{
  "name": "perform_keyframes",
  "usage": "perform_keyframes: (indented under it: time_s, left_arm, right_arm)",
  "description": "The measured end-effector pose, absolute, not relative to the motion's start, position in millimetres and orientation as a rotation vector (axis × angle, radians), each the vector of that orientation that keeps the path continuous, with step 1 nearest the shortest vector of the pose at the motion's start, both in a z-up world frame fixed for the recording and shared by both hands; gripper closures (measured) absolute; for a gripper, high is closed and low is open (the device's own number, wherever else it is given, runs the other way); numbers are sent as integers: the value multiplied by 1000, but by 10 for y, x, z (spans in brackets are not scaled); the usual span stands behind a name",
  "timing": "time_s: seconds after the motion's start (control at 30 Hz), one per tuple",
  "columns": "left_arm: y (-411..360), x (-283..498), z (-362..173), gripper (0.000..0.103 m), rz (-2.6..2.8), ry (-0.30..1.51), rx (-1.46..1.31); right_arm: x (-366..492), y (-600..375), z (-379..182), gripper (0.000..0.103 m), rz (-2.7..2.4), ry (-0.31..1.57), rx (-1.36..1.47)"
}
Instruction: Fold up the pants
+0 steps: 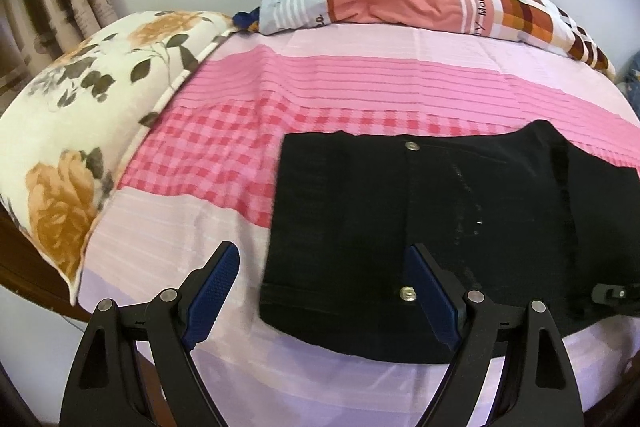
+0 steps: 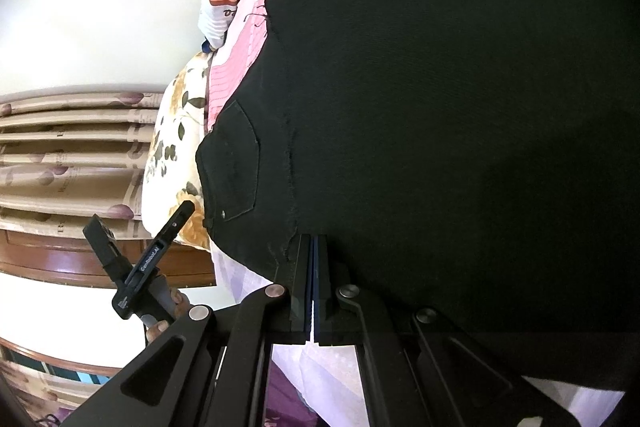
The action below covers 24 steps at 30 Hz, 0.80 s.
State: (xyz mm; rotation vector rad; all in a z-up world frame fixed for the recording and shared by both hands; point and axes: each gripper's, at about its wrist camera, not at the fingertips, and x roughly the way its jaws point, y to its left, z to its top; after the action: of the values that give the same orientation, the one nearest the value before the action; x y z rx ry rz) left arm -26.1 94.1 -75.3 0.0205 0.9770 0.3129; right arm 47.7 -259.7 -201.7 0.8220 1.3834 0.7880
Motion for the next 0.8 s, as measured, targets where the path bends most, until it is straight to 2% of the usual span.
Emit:
perform_keyframes:
  time_s: [0.3,0.4,0.8]
  left_arm:
    - [1298,-220,-803,18,101,929,-19]
    - [1461,-147,-888,18,30,967,-23]
    - [2069,121,-1208,18,-429,1067,-357]
  right_arm:
    - [469,-2576,-2011,103,764,1394,823]
    - [465,-2568,-2010,103,756,1399,827]
    - [489,-2543,-2018,103,704,1431,859]
